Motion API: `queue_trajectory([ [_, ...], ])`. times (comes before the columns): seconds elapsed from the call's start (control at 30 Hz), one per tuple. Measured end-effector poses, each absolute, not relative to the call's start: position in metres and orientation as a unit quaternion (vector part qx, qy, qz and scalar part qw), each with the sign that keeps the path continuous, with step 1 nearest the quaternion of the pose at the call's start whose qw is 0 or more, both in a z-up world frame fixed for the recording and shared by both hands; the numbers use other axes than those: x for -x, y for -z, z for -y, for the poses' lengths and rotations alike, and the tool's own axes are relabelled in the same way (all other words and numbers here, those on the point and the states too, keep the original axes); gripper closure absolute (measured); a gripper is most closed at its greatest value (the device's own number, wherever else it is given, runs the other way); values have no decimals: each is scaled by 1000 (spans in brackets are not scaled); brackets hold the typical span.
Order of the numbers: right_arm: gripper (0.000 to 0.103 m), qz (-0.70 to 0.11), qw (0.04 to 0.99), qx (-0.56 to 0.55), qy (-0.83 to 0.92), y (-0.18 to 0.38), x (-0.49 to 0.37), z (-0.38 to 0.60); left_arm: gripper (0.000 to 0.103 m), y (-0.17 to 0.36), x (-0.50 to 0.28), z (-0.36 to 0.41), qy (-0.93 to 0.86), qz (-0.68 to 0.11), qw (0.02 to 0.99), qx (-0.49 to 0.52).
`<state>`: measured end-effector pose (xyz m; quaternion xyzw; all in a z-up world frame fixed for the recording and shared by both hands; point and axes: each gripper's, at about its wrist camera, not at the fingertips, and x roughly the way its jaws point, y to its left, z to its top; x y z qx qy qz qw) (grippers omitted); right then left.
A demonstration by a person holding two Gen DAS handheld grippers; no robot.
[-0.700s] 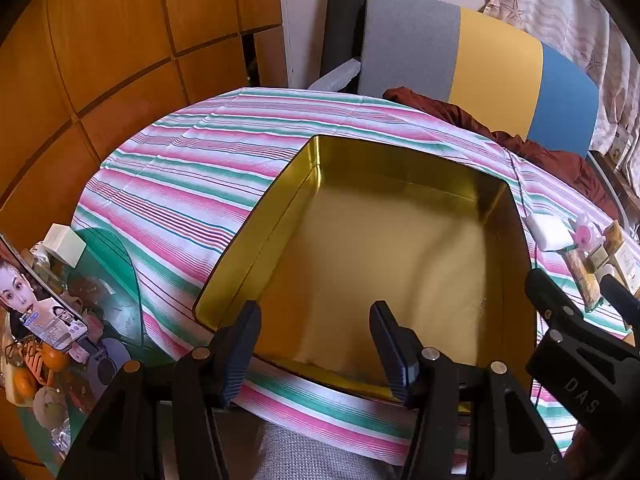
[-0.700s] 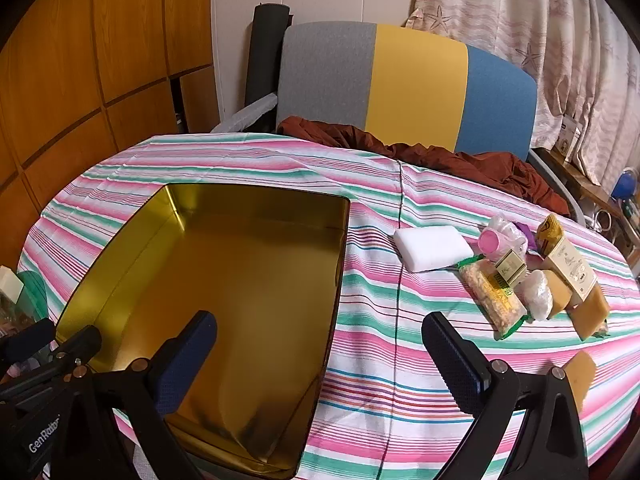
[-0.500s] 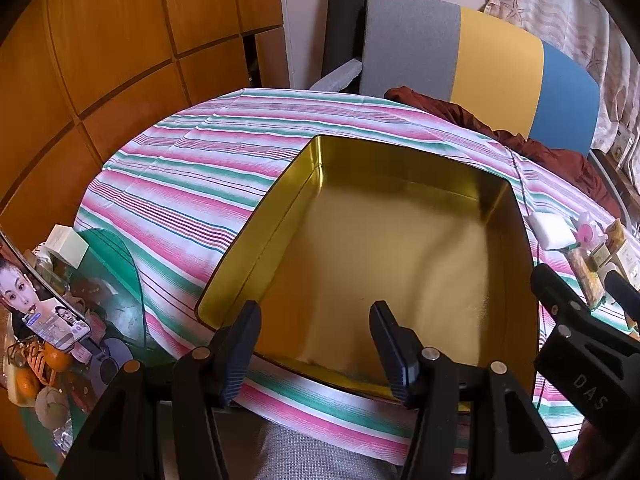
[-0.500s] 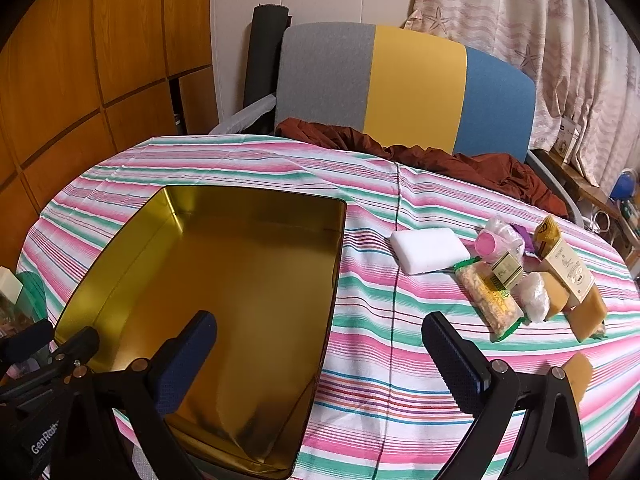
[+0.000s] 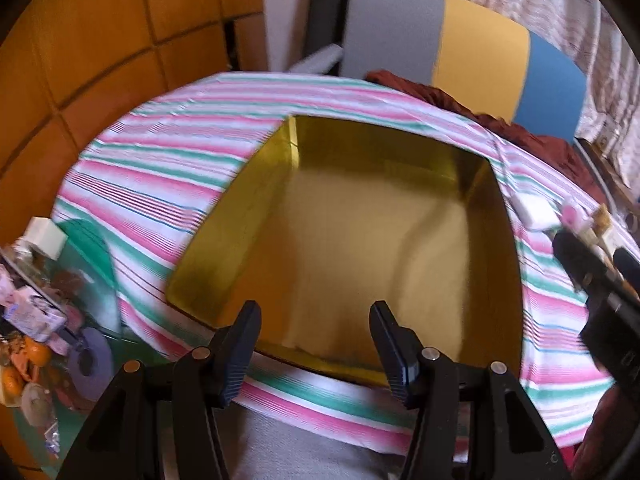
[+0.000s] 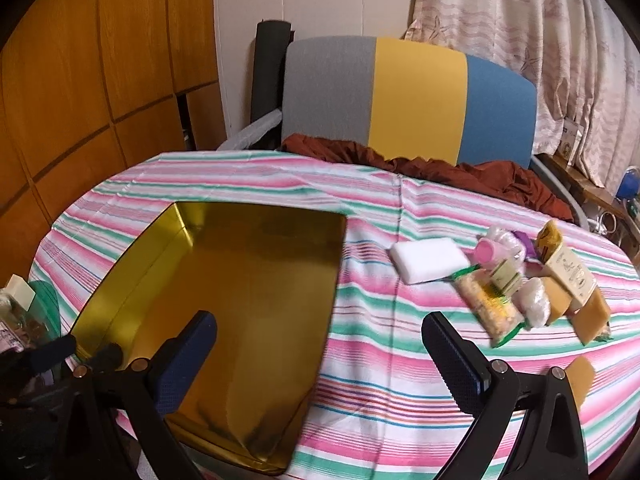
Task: Organize objects
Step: 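Grasp a yellow sponge with the right tool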
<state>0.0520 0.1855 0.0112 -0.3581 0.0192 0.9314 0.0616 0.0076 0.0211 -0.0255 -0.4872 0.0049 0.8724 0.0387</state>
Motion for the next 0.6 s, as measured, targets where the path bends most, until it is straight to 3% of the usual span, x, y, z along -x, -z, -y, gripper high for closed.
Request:
queue_trajectory([
  [0.4, 0, -66, 119, 372, -918, -8, -96, -297, 46, 30, -31, -75, -864, -26, 137, 484],
  [0.6, 0, -32, 183, 379, -907, -1, -123, -371, 46, 29, -35, -104, -845, -5, 209, 493],
])
